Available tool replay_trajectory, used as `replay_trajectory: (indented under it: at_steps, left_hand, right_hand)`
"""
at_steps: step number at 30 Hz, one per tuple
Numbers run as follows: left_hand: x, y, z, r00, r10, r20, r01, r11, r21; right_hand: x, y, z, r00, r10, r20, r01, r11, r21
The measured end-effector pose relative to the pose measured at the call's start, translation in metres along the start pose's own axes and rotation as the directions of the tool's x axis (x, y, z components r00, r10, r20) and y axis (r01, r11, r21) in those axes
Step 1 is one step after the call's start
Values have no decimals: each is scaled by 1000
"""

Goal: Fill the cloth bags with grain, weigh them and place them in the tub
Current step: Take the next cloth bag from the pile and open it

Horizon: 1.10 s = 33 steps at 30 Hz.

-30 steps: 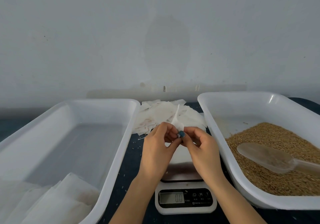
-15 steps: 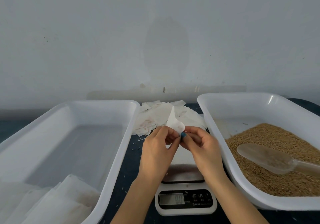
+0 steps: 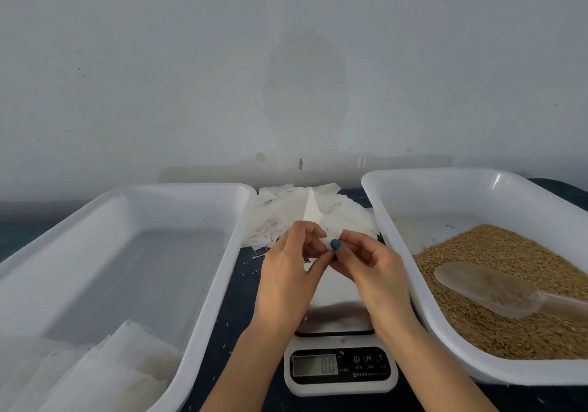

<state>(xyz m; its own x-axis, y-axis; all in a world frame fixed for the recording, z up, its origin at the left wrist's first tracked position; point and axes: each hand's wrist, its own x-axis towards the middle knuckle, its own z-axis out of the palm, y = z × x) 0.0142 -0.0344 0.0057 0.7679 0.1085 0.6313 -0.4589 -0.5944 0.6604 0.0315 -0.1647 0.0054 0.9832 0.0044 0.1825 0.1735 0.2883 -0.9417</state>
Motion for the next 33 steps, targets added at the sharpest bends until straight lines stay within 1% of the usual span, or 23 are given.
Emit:
replay_trajectory:
  at_steps: [3, 6, 12, 19, 24, 27, 29, 33]
  left_hand:
    - [0, 0, 0, 995, 90, -35, -88, 995, 46]
    - [0, 0, 1, 989, 146, -19, -142, 982, 124]
    - [-4, 0, 2, 993, 113, 36, -116, 989, 89]
    - [-3, 2, 1, 995, 97, 36, -96, 995, -5]
    - [-3, 1, -1, 994, 81, 67, -84, 996, 35]
    - [-3, 2, 0, 995, 76, 72, -78, 996, 30]
    - [-2, 2, 0, 996, 62, 67, -65, 997, 41]
    - [-1, 1, -2, 999, -20, 29, 19, 999, 43]
  right_hand:
    - [0, -1, 0, 1000, -2, -9, 2, 1000, -2]
    - [1, -1, -1, 1000, 20, -23, -20, 1000, 17]
    - [1, 0, -1, 998, 34, -56, -35, 999, -15]
    - [0, -2, -2, 998, 19, -54, -20, 999, -32]
    - [0, 0, -1, 999, -45, -17, 43, 993, -106]
    - [-2, 0, 0, 995, -102, 2, 101, 978, -183]
    - [-3, 1, 0, 994, -113, 13, 113, 967, -228]
    - [-4, 2, 1, 986, -157, 54, 166, 933, -320]
